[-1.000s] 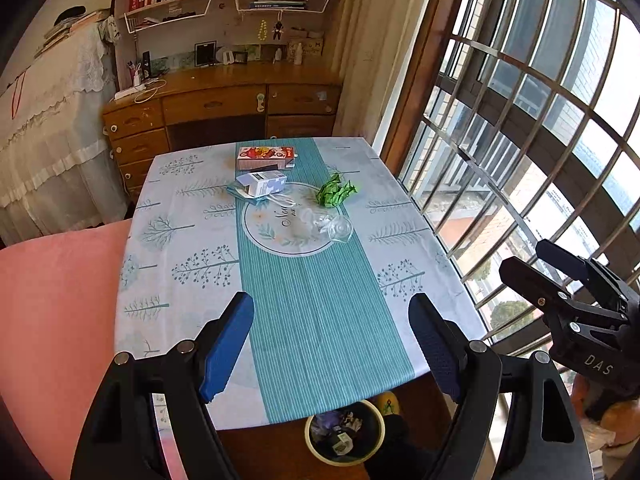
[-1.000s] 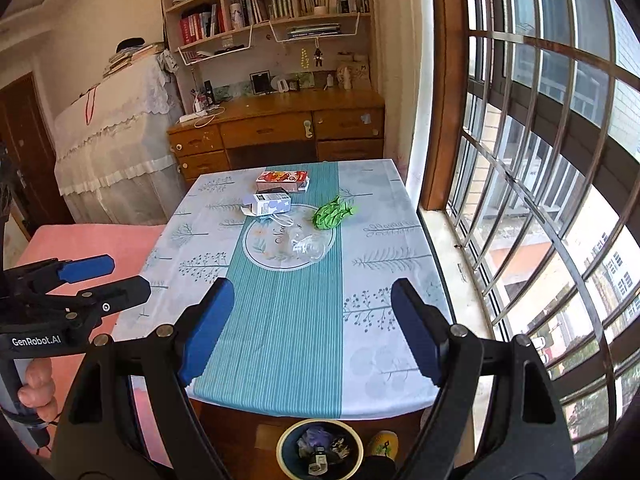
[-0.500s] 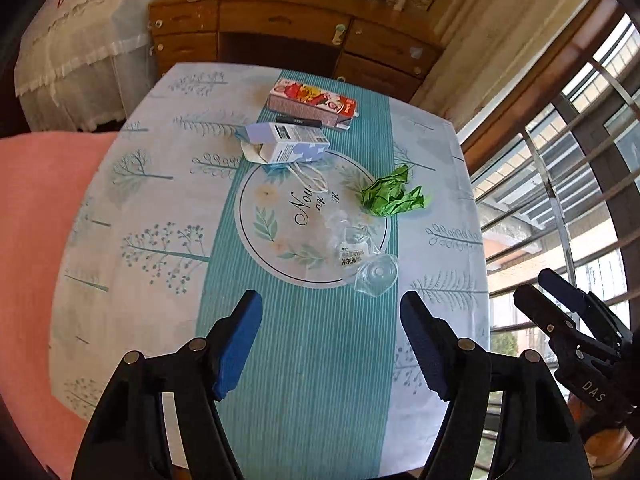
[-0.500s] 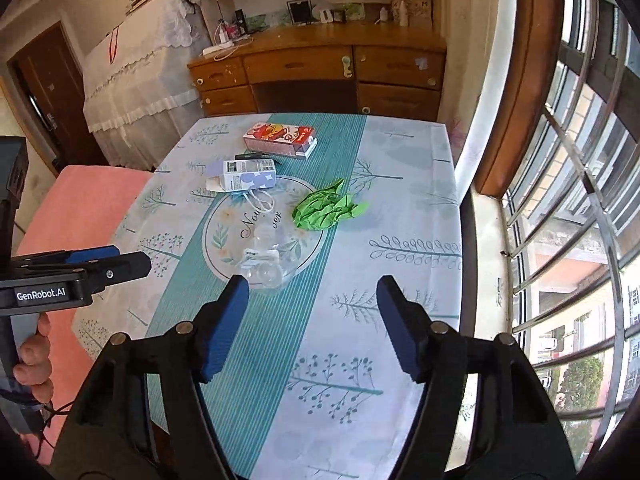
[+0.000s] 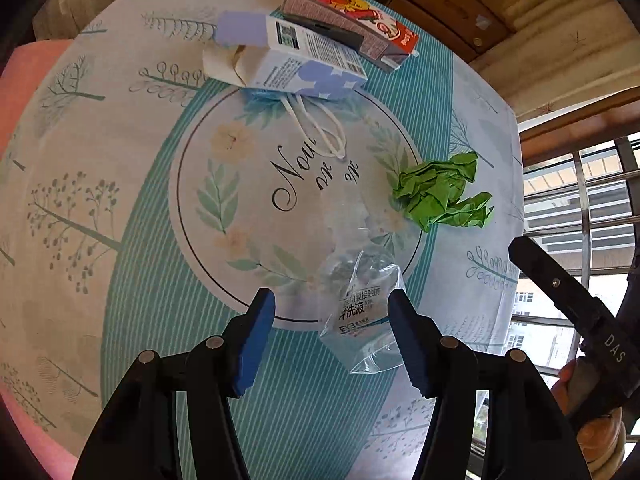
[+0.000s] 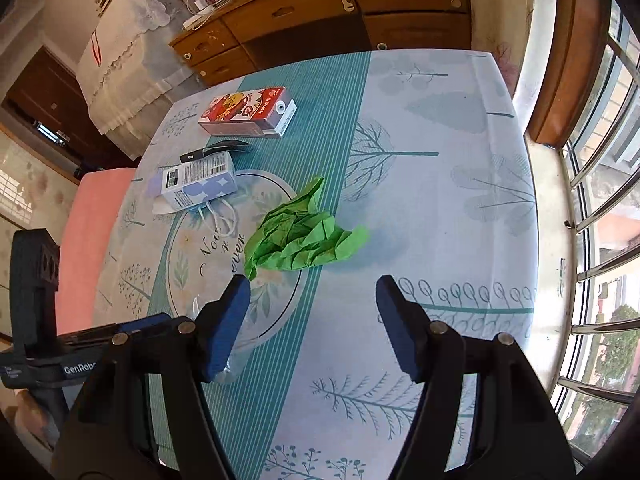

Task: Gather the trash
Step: 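Grasp the clear plastic bottle with the left tool while the right tool approaches the green paper, then close the right tool on the green crumpled paper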

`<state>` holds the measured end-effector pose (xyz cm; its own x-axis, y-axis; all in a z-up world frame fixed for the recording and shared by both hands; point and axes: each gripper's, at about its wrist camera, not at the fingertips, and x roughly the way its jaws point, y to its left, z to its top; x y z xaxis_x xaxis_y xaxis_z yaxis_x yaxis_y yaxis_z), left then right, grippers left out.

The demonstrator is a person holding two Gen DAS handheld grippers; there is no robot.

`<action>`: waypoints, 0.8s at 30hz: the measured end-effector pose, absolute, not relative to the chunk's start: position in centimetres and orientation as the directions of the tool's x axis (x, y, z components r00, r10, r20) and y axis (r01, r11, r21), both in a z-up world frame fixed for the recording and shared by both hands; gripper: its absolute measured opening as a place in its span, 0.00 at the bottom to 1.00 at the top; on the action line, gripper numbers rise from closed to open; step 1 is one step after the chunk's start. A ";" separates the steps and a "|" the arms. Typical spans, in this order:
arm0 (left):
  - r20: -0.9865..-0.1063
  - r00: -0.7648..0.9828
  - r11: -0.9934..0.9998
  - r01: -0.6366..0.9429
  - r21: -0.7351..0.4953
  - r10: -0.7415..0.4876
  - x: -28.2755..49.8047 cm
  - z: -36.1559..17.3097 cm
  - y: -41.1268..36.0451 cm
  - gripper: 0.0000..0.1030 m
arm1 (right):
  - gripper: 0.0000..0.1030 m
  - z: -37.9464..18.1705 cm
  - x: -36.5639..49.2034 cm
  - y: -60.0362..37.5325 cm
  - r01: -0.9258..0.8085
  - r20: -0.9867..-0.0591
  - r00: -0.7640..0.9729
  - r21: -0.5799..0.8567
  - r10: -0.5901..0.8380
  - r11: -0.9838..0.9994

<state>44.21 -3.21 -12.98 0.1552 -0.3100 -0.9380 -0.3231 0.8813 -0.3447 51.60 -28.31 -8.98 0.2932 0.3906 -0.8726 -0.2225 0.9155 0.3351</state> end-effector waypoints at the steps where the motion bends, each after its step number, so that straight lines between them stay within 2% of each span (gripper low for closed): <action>1: -0.937 0.146 0.878 -0.326 -0.350 -0.319 44.2 -13.5 -3.5 0.58 | 0.61 -8.9 51.2 -28.0 -0.221 -0.871 0.287 0.344 0.398 0.913; 7: -0.917 0.118 0.851 -0.342 -0.398 -0.381 44.5 -15.4 -5.3 0.58 | 0.62 -10.3 52.1 -27.5 -0.197 -0.874 0.237 0.385 0.425 0.902; 10: -0.909 0.111 0.844 -0.341 -0.414 -0.401 44.3 -15.7 -6.4 0.46 | 0.62 -10.9 52.4 -26.9 -0.196 -0.873 0.221 0.397 0.435 0.896; 12: -0.901 0.112 0.833 -0.347 -0.430 -0.419 44.2 -15.9 -7.2 0.26 | 0.62 -11.1 52.8 -26.2 -0.200 -0.875 0.215 0.396 0.434 0.896; 13: -0.895 0.113 0.823 -0.356 -0.442 -0.432 44.1 -16.1 -7.6 0.21 | 0.62 -11.3 52.9 -25.9 -0.201 -0.876 0.212 0.395 0.433 0.896; 16: -0.893 0.140 0.813 -0.372 -0.449 -0.429 43.8 -15.9 -8.3 0.19 | 0.62 -11.9 53.3 -25.2 -0.183 -0.879 0.200 0.401 0.433 0.898; 24: -0.923 0.254 0.829 -0.415 -0.374 -0.289 43.0 -12.8 -7.4 0.17 | 0.62 -13.0 54.8 -24.3 -0.110 -0.886 0.181 0.412 0.426 0.904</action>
